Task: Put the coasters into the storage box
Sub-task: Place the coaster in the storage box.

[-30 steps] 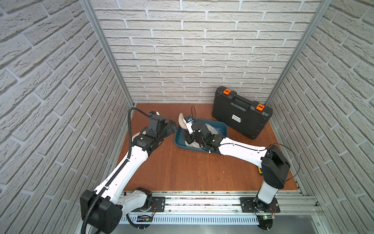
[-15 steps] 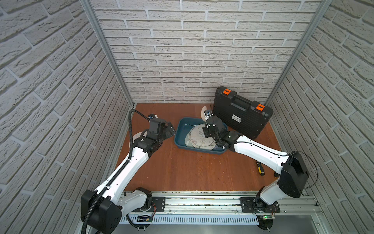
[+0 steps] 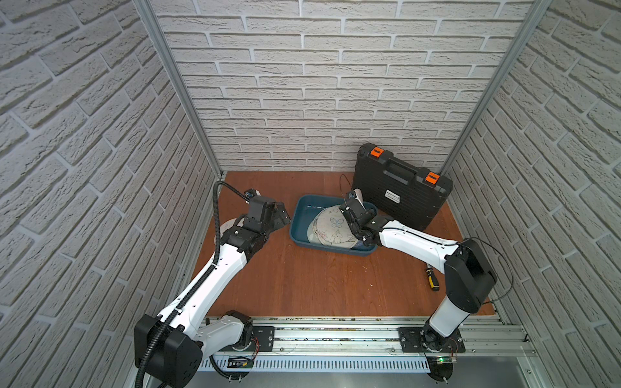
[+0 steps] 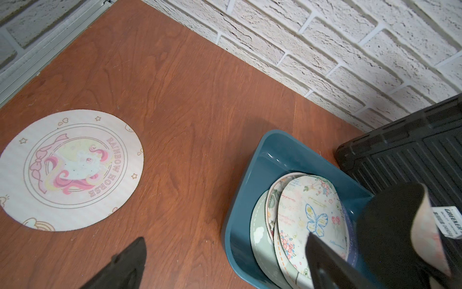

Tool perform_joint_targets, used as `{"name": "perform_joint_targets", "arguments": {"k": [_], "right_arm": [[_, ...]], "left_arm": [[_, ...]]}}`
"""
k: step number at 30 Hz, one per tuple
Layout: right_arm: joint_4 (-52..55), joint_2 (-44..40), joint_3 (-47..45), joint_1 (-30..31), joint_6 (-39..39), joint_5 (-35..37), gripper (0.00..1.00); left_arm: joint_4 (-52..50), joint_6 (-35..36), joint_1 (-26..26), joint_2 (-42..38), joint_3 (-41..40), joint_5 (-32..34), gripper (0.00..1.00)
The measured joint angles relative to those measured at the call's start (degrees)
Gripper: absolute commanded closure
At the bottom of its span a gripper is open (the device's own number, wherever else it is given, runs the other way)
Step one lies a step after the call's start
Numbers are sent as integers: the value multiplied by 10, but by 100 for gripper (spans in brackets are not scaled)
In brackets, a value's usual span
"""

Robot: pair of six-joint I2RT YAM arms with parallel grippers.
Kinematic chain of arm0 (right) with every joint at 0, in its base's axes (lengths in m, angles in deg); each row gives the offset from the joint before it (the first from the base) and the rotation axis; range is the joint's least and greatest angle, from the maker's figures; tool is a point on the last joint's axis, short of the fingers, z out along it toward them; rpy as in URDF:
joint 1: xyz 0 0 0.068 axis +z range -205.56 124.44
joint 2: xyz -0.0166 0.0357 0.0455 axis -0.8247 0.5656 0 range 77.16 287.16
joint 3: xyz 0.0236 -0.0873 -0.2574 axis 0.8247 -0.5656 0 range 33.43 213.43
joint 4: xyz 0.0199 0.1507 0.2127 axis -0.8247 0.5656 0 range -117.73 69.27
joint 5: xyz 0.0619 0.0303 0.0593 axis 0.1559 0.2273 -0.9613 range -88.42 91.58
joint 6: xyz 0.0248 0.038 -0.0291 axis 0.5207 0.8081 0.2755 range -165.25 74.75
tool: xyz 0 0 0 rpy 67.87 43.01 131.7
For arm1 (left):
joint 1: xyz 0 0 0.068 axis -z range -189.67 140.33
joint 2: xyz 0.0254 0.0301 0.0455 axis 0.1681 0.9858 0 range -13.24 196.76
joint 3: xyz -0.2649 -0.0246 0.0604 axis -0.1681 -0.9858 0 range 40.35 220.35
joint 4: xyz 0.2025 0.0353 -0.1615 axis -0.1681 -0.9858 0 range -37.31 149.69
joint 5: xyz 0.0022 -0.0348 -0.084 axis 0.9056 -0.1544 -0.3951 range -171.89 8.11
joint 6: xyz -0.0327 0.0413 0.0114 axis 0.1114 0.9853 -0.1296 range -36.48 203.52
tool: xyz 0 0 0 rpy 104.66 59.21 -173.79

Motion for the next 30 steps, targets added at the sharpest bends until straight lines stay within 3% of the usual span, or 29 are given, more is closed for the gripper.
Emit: {"name": "perform_joint_targets", "arguments": {"k": [20, 30], "right_arm": [[0, 153, 93, -2, 61, -223, 92], [-6, 161, 106, -5, 74, -255, 59]], "left_arm": [[-3, 3, 0, 3, -9, 11, 2], [-3, 4, -1, 10, -9, 12, 2]]}}
